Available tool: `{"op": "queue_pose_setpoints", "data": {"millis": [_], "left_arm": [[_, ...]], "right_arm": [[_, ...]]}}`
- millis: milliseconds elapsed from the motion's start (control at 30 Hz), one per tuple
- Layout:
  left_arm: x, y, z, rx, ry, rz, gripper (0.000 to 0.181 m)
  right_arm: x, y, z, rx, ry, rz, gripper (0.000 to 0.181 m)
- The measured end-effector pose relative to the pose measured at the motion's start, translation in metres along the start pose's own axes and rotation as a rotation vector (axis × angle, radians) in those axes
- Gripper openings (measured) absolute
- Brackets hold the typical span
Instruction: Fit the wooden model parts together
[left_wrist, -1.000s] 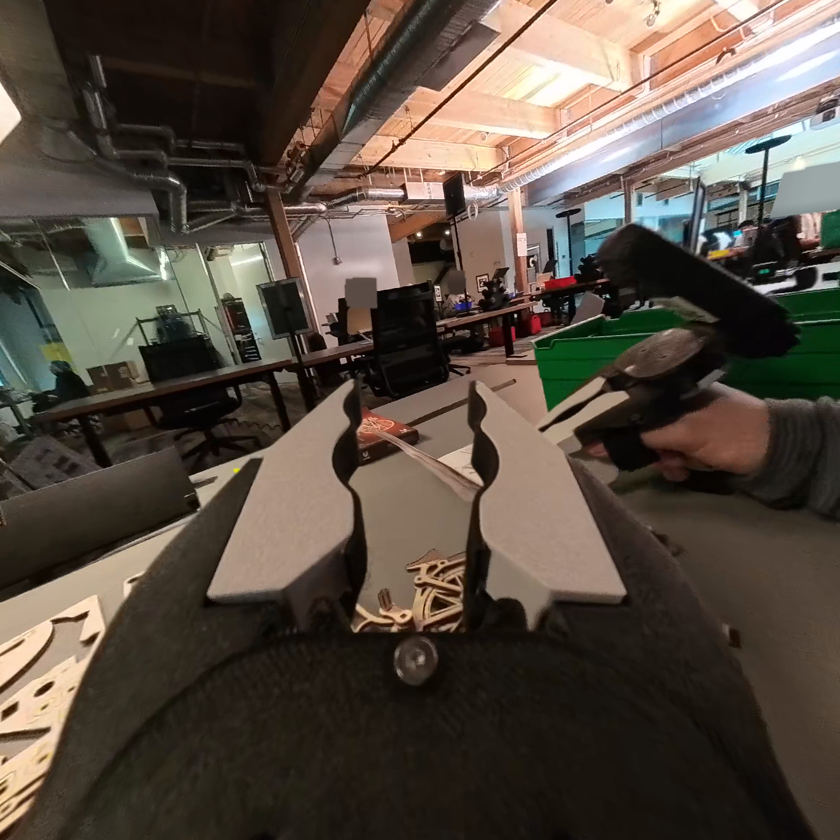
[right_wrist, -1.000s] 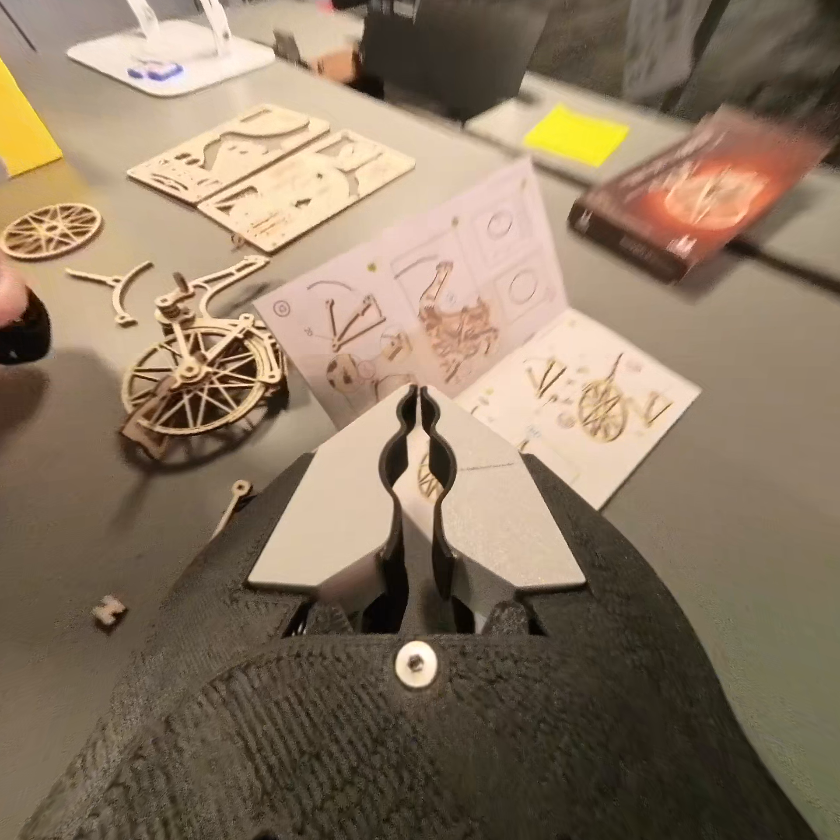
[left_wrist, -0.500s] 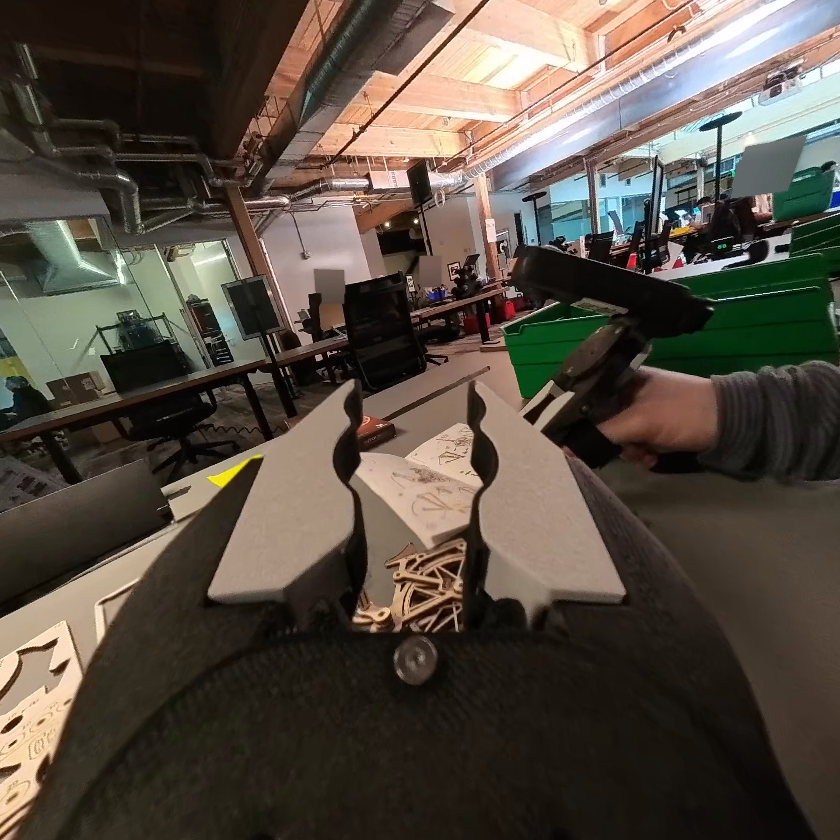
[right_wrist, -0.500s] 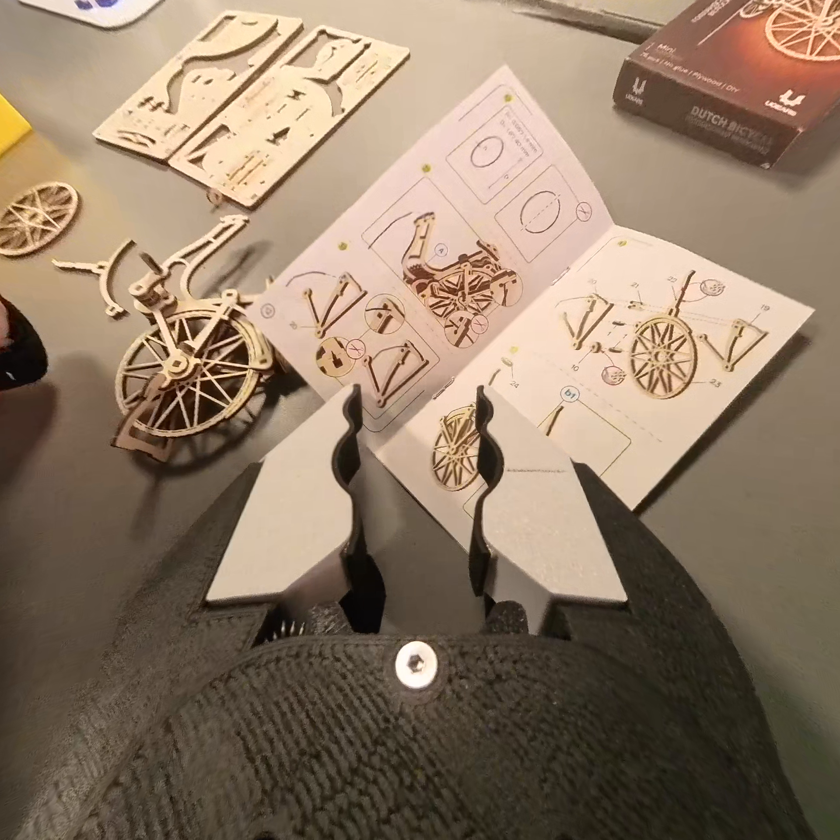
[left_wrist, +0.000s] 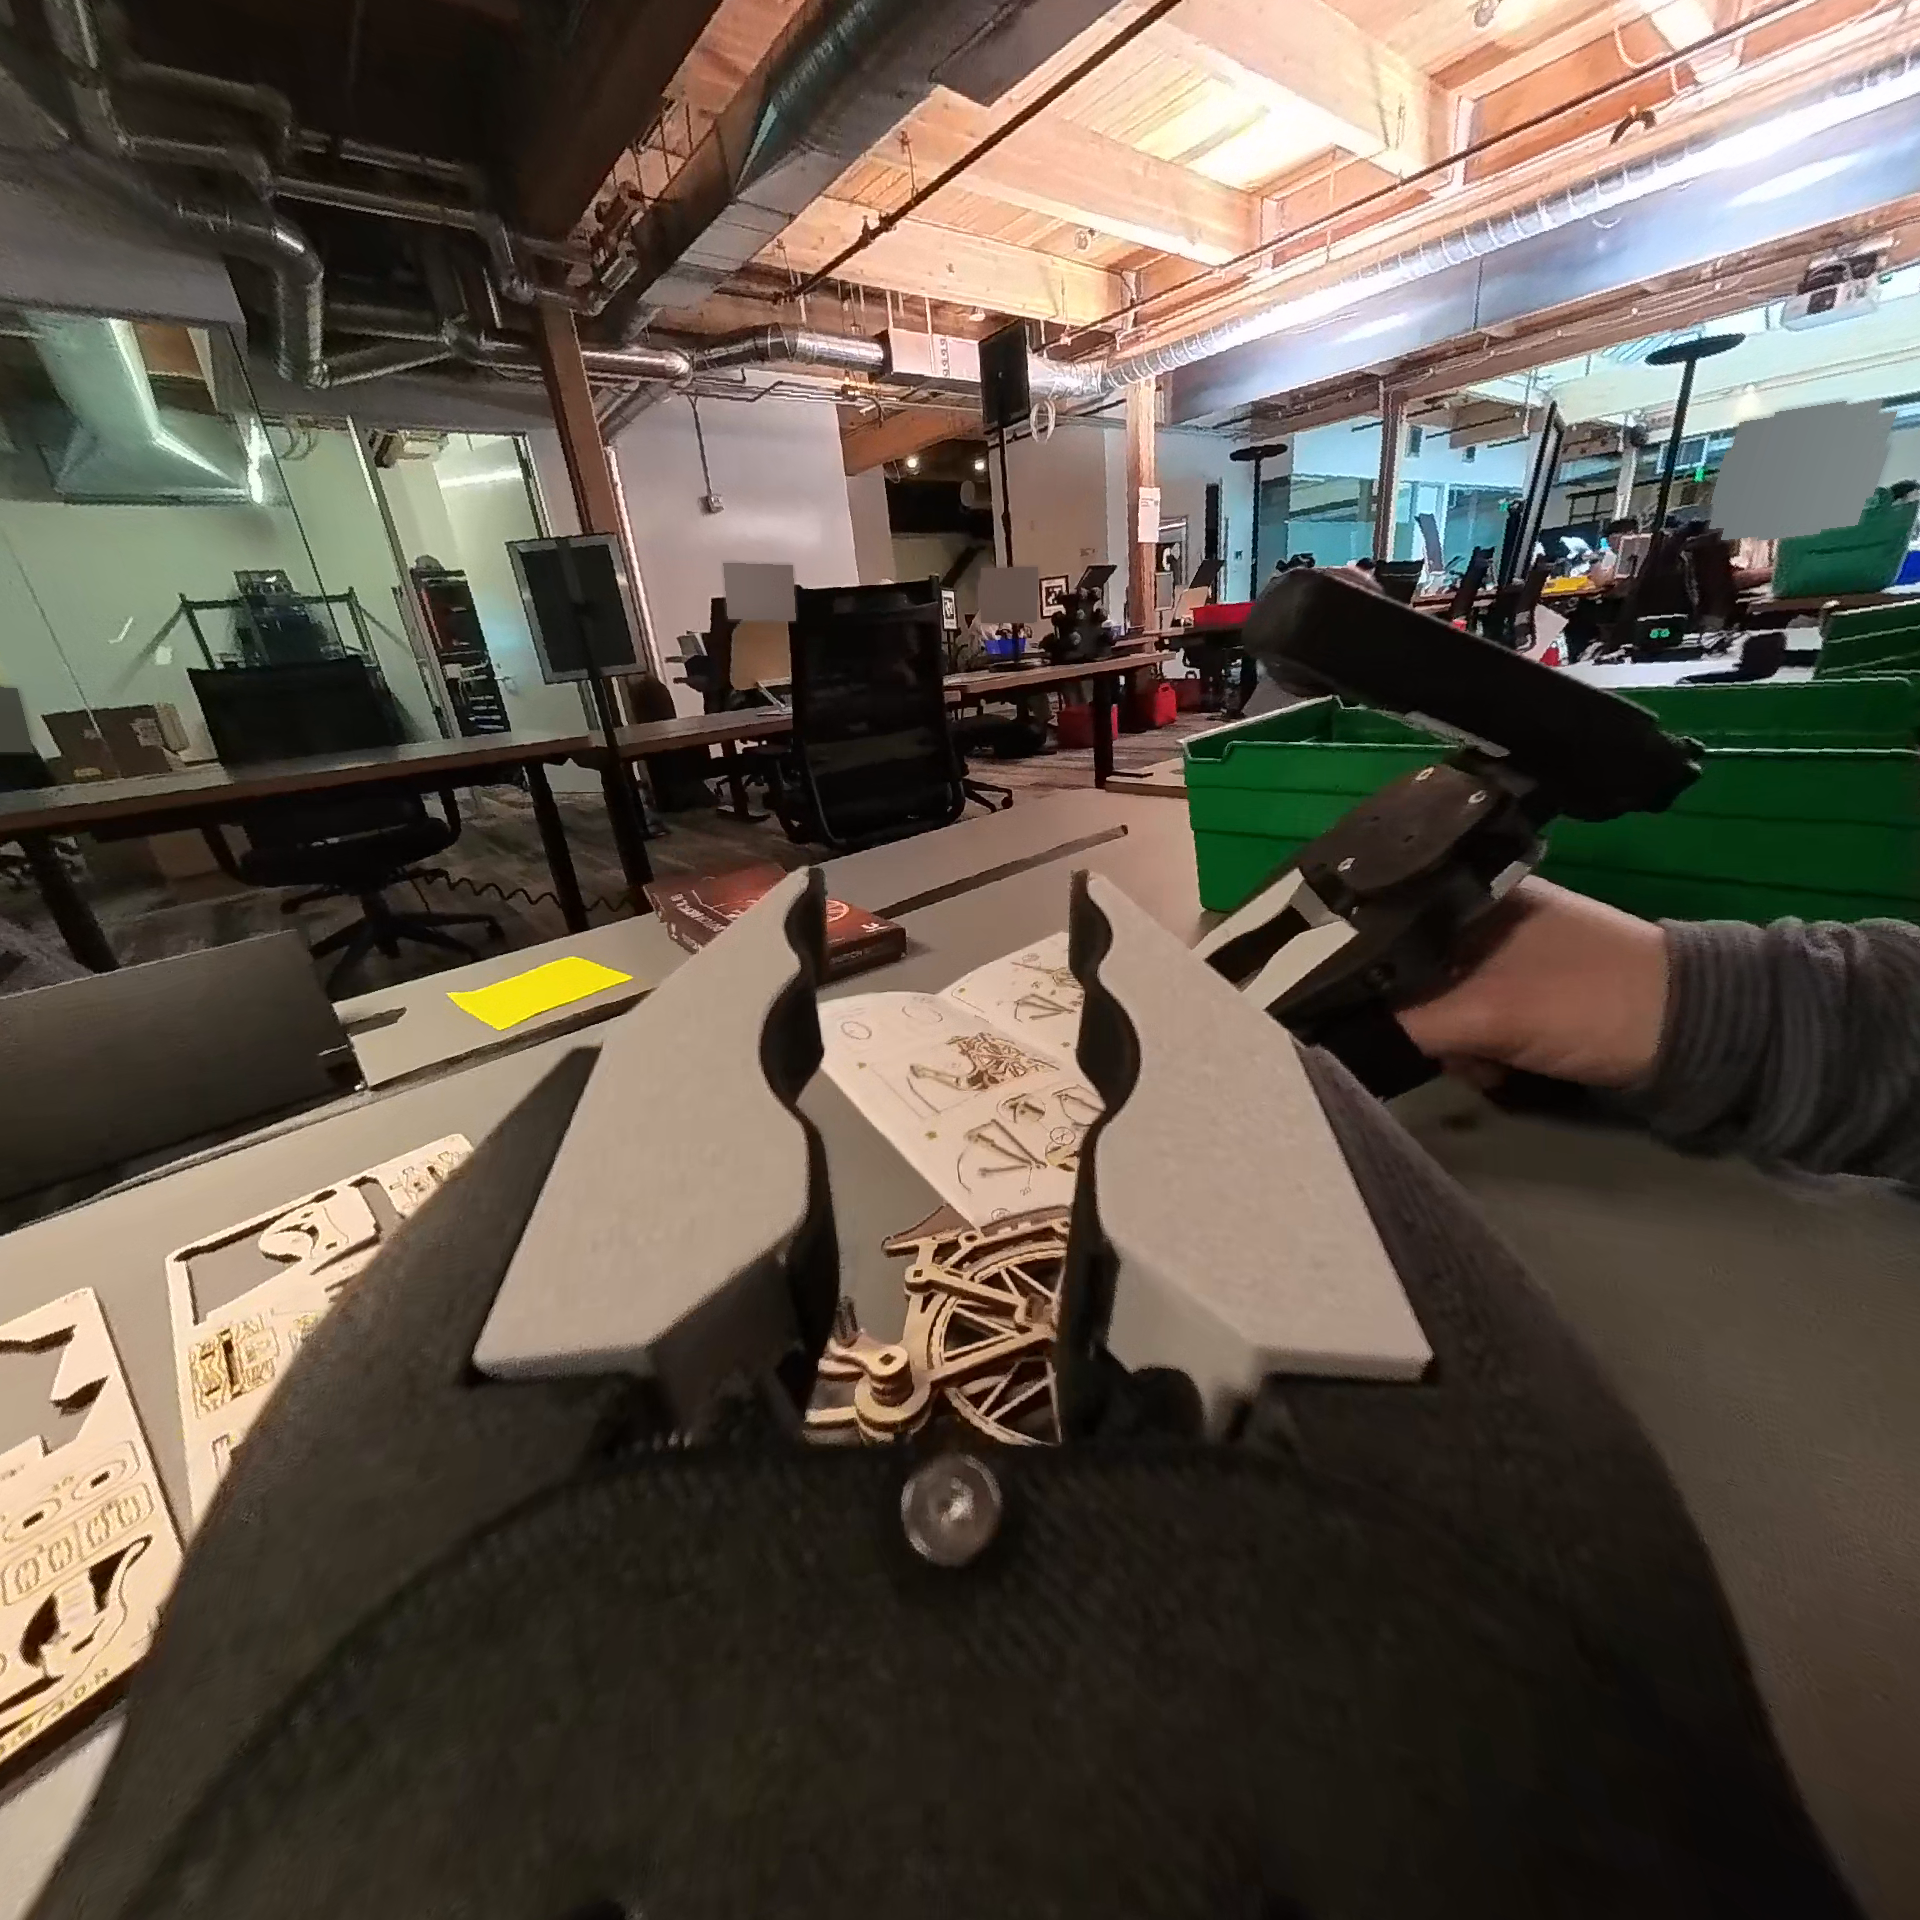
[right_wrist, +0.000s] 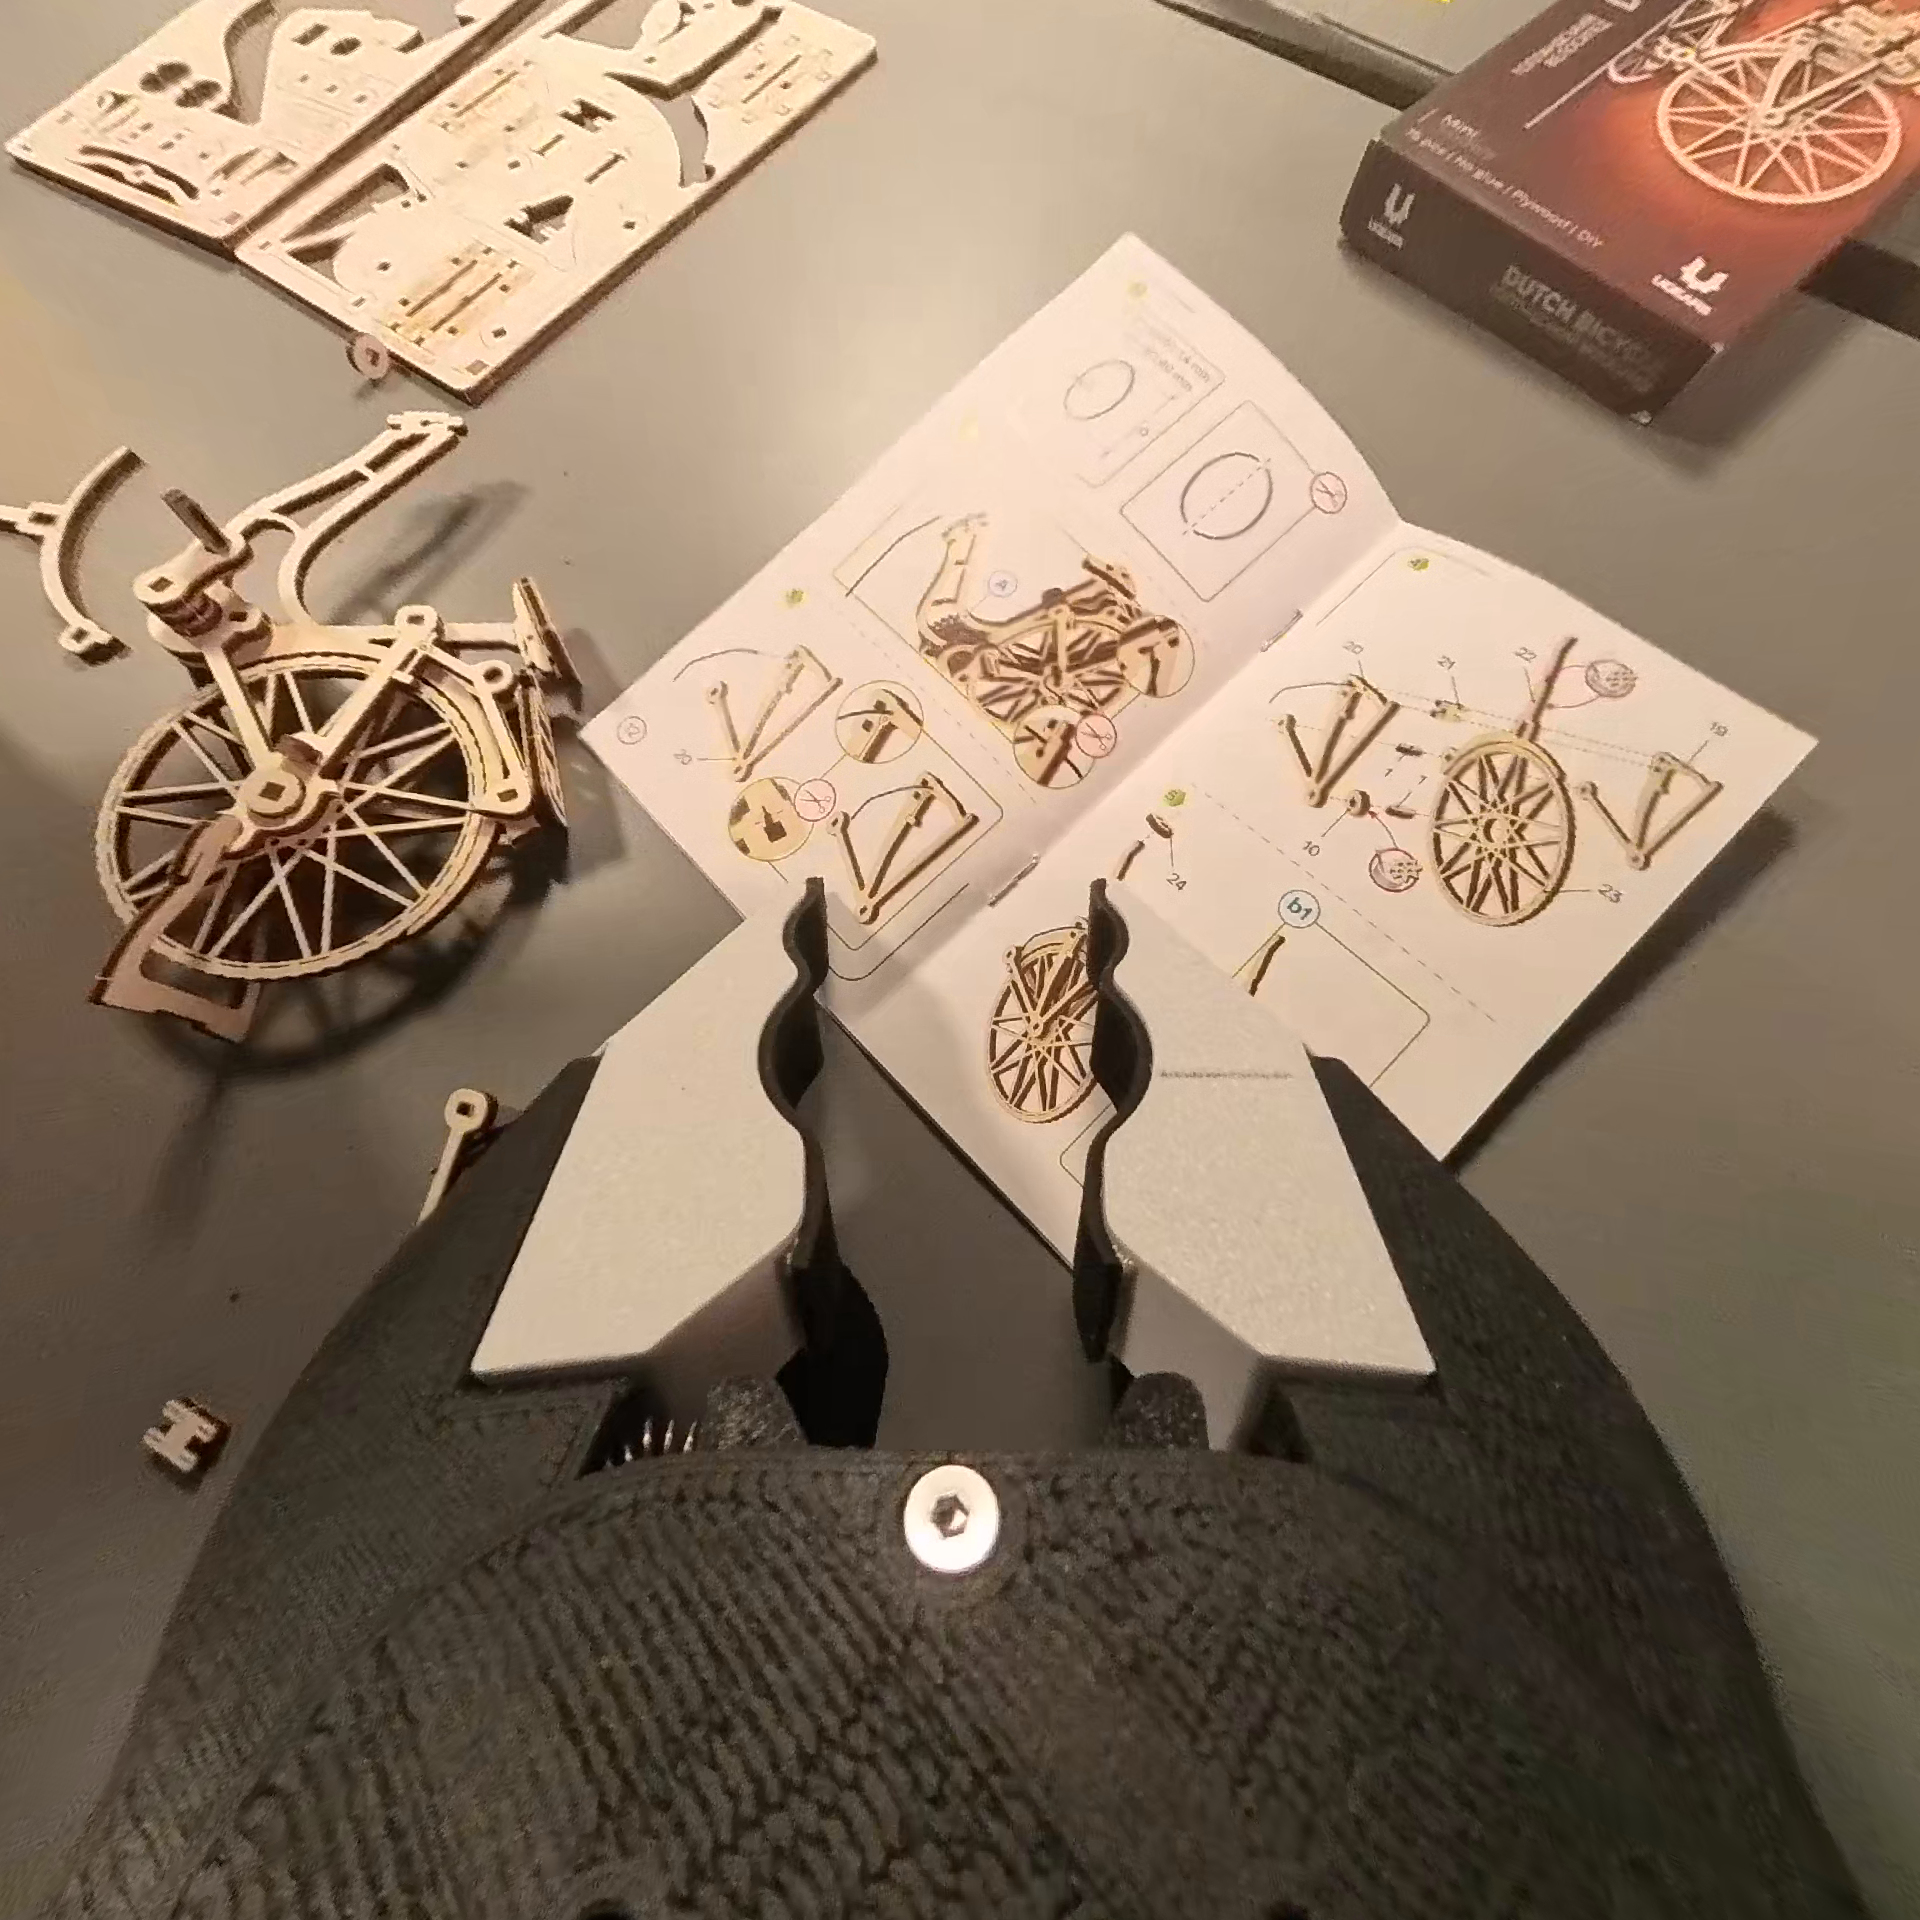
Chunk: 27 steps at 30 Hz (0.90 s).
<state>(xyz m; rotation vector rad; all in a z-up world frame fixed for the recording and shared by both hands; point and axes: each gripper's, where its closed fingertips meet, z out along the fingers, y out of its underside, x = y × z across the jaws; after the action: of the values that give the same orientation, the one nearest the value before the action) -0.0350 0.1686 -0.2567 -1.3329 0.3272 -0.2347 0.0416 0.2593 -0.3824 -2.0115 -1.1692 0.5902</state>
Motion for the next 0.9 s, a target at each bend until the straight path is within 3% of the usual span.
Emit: {"op": "queue_pose_setpoints", "data": {"millis": [300,700,900], "left_arm": [[-0.003,0.000,-0.001,0.000,-0.007,-0.027,0.046],[-0.001,-0.002,-0.002,0.013,0.004,-0.016,0.046],[-0.005,-0.002,-0.003,0.014,-0.005,-0.031,0.046]], "right_arm": [[0.000,-0.001,-0.001,0.010,-0.007,0.007,0.050],[-0.007,-0.019,-0.020,0.179,-0.003,-0.072,0.047],[-0.001,-0.062,-0.072,0.604,0.146,-0.260,0.028]]}}
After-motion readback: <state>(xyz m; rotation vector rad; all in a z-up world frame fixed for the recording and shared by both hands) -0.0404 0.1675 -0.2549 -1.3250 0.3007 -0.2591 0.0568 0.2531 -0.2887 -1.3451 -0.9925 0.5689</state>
